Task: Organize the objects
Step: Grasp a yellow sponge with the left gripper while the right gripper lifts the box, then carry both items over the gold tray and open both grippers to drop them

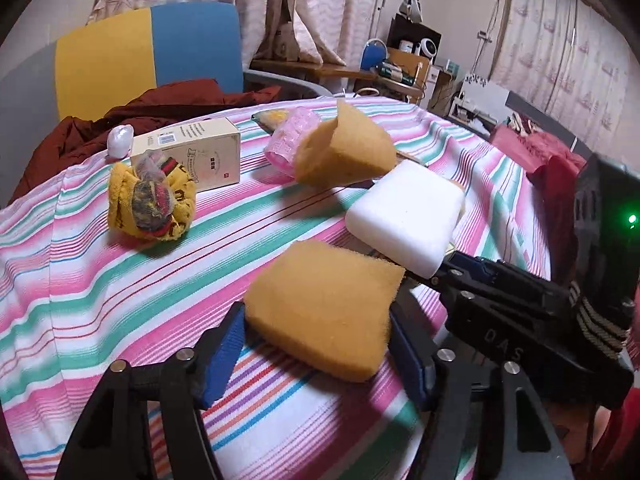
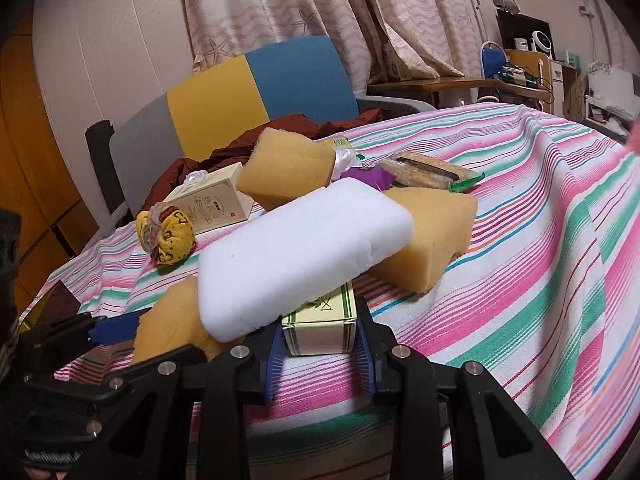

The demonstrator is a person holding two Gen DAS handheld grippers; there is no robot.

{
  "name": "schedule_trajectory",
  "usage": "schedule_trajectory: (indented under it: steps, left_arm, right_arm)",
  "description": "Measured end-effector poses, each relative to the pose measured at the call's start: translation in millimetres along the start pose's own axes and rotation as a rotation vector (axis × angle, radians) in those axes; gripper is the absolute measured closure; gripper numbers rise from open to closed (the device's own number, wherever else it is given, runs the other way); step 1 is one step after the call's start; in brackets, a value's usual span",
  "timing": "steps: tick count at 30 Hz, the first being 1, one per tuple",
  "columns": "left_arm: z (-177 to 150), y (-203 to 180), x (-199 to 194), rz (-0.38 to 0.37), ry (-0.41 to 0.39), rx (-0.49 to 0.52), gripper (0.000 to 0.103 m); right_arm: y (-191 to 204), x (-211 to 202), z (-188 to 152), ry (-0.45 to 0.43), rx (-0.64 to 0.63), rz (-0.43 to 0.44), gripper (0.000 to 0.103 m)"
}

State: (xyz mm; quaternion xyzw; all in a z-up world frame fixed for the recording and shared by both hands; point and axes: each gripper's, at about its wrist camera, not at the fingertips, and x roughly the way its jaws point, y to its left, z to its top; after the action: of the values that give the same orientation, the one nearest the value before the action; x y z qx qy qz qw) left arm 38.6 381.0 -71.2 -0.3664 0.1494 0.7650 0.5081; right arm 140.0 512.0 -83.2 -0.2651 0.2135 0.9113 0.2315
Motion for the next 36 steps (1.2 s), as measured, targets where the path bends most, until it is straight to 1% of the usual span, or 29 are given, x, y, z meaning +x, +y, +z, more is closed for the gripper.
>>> schedule_trajectory:
  steps: [7,10,12,13,17,21,24,31,36]
  left_arm:
    - [-16,11,-15,-0.003,-0.045,-0.097,0.040]
    - [-24,11,-23,0.014,-0.052,-0.109,0.041]
    - [-31,11,-35,0.032,-0.053,-0.113,0.041]
    - [-33,13,-41,0.038,-0.059,-0.119,0.041]
    - [-47,28,-76,0.063,-0.096,-0.192,0.041]
    - [-60,51,-118,0.089,-0.148,-0.273,0.041]
    - [-69,65,-147,0.121,-0.184,-0.303,0.041]
    - [-98,101,-197,0.218,-0.205,-0.372,0.040]
    - [-124,129,-229,0.297,-0.205,-0.420,0.040]
  right_arm:
    - [3,0,0,0.001,-0.015,-0.015,0.071]
    - [4,-1,0,0.005,-0.022,-0.009,0.071]
    - [6,-3,-2,0.011,-0.021,0.031,0.071]
    - [7,-5,-3,0.020,-0.011,0.069,0.071]
    - [22,-6,-6,0.064,0.008,0.157,0.071]
    - [47,-7,-6,0.102,0.016,0.226,0.072]
    - [72,-12,-8,0.118,-0.003,0.271,0.072]
    - [138,-30,-14,0.165,-0.078,0.369,0.072]
    - [187,-49,-24,0.184,-0.162,0.468,0.072]
